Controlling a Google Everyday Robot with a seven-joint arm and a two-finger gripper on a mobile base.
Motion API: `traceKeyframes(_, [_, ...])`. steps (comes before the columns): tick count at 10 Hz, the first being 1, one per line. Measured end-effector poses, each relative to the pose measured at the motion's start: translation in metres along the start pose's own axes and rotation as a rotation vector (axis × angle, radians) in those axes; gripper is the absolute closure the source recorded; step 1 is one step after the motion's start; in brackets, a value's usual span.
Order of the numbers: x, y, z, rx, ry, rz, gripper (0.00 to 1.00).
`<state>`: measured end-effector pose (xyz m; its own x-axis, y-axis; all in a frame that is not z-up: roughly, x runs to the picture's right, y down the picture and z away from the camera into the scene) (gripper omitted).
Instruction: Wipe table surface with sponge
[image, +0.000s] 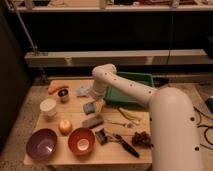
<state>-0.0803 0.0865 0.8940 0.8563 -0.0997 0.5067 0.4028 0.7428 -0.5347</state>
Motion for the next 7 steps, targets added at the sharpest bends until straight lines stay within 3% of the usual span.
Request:
traceKeyframes(4, [0.003,0.0,0.016,-0.023,0.005,0.011,0.22])
traceKeyframes(5, [0.002,0.0,0.018,-0.027,0.006,0.011,0.28])
traceKeyframes(7, [0.001,0.0,0.025,-0.039,0.007,0.008,0.51])
